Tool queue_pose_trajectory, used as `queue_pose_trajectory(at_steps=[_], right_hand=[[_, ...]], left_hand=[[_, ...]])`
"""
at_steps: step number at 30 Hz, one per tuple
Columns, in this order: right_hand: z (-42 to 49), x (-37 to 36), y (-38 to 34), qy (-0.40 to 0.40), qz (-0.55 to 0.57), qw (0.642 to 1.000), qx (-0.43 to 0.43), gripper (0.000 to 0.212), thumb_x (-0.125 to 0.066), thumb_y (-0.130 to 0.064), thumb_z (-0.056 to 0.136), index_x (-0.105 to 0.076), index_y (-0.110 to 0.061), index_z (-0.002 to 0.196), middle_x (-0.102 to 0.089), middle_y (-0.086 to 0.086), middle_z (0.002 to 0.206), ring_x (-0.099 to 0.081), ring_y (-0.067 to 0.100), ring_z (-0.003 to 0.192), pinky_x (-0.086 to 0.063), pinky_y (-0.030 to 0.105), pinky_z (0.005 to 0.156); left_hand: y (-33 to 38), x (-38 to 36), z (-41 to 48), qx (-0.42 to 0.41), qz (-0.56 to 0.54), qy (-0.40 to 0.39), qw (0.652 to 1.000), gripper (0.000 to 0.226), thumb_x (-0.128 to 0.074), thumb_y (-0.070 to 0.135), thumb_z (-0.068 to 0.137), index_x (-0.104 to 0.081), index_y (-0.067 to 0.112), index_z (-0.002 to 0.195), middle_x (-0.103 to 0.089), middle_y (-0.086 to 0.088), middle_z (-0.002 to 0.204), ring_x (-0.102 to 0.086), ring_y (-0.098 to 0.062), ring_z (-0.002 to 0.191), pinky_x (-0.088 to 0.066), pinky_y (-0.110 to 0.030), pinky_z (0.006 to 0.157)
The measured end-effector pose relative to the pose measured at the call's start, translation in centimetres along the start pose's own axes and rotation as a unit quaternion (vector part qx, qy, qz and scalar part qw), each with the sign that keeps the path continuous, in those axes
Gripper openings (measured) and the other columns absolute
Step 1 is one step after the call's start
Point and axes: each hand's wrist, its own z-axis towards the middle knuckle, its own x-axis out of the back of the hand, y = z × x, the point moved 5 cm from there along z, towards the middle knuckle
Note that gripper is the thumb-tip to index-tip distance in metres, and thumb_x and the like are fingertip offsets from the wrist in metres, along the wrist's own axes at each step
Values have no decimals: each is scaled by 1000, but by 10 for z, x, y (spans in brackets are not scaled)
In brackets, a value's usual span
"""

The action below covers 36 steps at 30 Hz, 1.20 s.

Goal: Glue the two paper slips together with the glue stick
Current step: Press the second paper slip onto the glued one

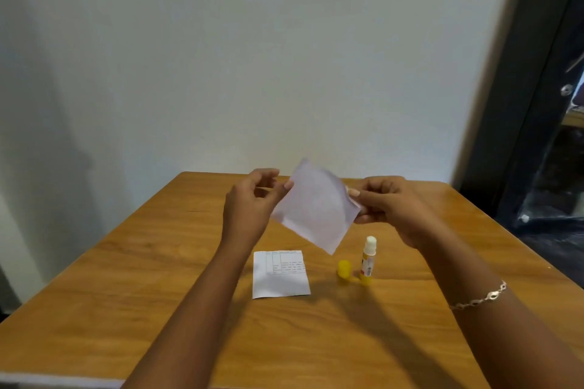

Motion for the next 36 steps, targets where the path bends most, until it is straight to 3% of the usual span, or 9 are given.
queue_pose_trajectory(at_steps=[7, 13, 18, 21, 23, 28, 30, 33, 36], right_hand=[[-5, -54, 32, -31, 74, 996, -36, 22, -57, -22, 87, -62, -4, 76, -62, 1, 58, -59, 15, 54, -53, 22, 52], [-11, -67, 68, 56, 95, 992, -62, 12, -59, -6, 85, -64, 4, 86, -67, 8, 72, -66, 15, 65, -55, 21, 53], [-16, -71, 85, 24, -37, 997, -59, 11, -60, -4, 83, -69, -3, 87, -65, 11, 76, -57, 12, 68, -43, 17, 54], [-16, -71, 89, 17, -85, 995, -59, 9, -61, -4, 82, -69, -3, 83, -67, 17, 75, -58, 15, 67, -45, 25, 56], [-18, -69, 95, 29, -82, 994, -70, 9, -59, -4, 84, -67, -3, 79, -64, 10, 69, -57, 14, 61, -46, 22, 51], [-30, -64, 115, 68, -71, 990, -98, 12, -57, -5, 85, -63, -8, 75, -59, 4, 67, -51, 14, 62, -39, 26, 54], [-34, -63, 122, 82, -53, 989, -110, 10, -57, -4, 84, -65, -9, 82, -63, 6, 73, -55, 15, 67, -39, 25, 55], [-38, -63, 128, 100, -27, 988, -112, 15, -55, -1, 83, -66, -10, 80, -66, 7, 75, -56, 15, 66, -39, 25, 54], [-42, -61, 131, 126, -7, 985, -116, 19, -51, 4, 81, -65, -8, 76, -65, 10, 71, -55, 15, 61, -39, 26, 53]], left_hand=[[-24, 19, -9, 82, -39, -34, 995, 11, -70, 8, 77, -65, -2, 76, -67, -19, 80, -59, -23, 72, -47, -37, 69], [-53, 15, -24, 152, -46, -45, 986, 19, -67, 5, 79, -59, 10, 62, -64, -6, 69, -59, -21, 67, -46, -33, 65], [-71, 3, -25, 170, 18, -117, 978, 14, -70, 8, 78, -61, 12, 69, -61, 1, 71, -56, -15, 70, -43, -25, 61], [-73, -8, -21, 153, 55, -171, 972, 10, -70, 10, 78, -63, 11, 71, -61, 1, 70, -55, -13, 69, -40, -23, 59], [-74, -13, -17, 146, 57, -191, 969, 10, -69, 14, 80, -65, 11, 71, -62, -1, 71, -55, -14, 69, -41, -25, 61], [-103, -19, -4, 163, 148, -142, 965, 11, -63, 19, 85, -69, 9, 86, -67, -4, 85, -61, -19, 82, -51, -36, 74], [-118, -24, -2, 170, 222, -144, 949, 7, -64, 15, 84, -68, 14, 90, -67, -3, 98, -61, -19, 90, -54, -36, 80], [-130, -43, 4, 133, 316, -222, 913, 21, -64, 15, 85, -64, 17, 106, -60, -3, 121, -55, -21, 109, -48, -31, 87], [-136, -59, 11, 104, 369, -288, 877, 32, -63, 19, 85, -57, 18, 116, -55, -6, 127, -53, -24, 113, -49, -36, 92]])
